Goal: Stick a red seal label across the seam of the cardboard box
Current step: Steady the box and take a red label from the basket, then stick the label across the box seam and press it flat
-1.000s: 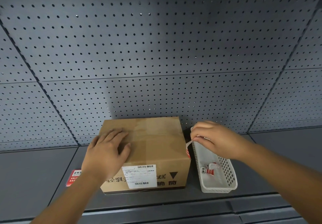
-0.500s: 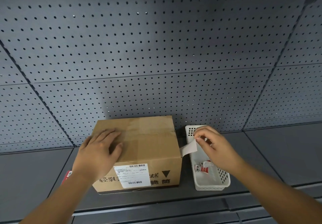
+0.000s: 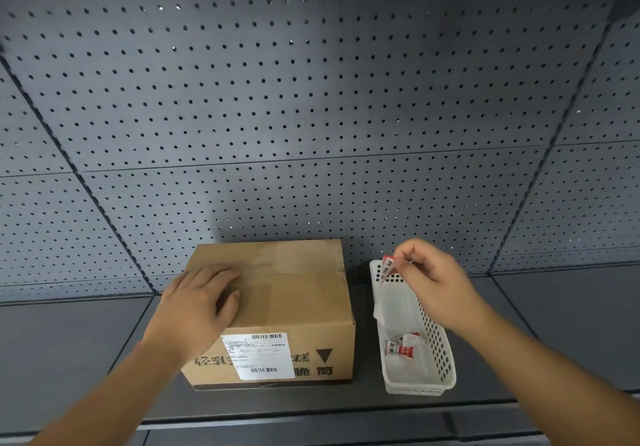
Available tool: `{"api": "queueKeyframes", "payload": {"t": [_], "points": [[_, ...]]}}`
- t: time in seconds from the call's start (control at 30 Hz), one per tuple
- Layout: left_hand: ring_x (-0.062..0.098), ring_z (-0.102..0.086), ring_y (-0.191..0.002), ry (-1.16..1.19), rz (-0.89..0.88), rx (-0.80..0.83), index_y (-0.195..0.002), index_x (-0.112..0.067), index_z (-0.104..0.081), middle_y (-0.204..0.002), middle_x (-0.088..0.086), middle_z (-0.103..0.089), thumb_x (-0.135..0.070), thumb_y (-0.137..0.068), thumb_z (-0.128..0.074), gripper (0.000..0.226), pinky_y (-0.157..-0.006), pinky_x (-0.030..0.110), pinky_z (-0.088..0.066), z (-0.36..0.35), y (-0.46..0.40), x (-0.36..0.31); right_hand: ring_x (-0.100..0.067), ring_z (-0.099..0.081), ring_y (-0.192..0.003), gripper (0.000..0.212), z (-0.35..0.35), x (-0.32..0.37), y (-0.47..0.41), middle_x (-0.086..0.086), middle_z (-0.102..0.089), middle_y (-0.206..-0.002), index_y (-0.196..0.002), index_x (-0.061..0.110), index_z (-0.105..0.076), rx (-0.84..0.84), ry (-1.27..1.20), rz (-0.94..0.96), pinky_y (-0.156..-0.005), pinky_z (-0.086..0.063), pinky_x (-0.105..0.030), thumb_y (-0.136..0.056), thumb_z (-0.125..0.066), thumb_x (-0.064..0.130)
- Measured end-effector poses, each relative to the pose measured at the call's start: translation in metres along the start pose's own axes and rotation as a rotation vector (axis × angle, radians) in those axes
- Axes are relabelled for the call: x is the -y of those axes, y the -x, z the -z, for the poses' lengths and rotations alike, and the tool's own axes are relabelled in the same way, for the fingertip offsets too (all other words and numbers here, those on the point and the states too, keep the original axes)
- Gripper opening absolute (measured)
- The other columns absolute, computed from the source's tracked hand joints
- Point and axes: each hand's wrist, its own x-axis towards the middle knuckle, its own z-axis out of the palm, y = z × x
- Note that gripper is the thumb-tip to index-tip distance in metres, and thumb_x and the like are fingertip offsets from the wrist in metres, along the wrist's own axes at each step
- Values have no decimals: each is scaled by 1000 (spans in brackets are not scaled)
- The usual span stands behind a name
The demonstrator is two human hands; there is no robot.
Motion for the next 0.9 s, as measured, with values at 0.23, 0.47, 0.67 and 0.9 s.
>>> {"api": "queueKeyframes", "payload": {"t": [0.23,0.47,0.67,0.9], "points": [[16,-54,-124,93,-120,38,-127,-34,-64,-130,-15,-62,-37,-89,-47,42,-108,45,-41,19,-6,-11,-18,-63,-65,20,-29,38,-28,-5,-75,-80,-86,19,-63,160,-35,60,-61,-47,-34,-103,-56,9],[7,-71,-99,859,-16,119,-102,-34,-73,-101,-11,-78,-44,-101,-55,20,-95,40,-51,71,-20,-60,-9,-59,-60,13,-69,73,-60,8,-69,-79,-84,30,-57,383,268,192,-54,-50,-37,-96,-60,27],[13,-72,-78,734,-74,214,-84,-29,-76,-82,-6,-78,-38,-86,-77,10,-83,39,-58,83,-39,-50,8,-54,-73,3,-97,101,-83,15,-58,-77,-87,26,-62,418,454,279,-60,-38,-23,-89,-62,28],[16,-70,-71,1048,139,148,-80,-14,-76,-80,7,-80,-17,-90,-76,11,-77,35,-54,77,-55,-27,-4,-72,-76,10,-125,94,-94,10,-78,-95,-105,32,-65,306,44,-92,-71,-55,-31,-97,-68,37]]}}
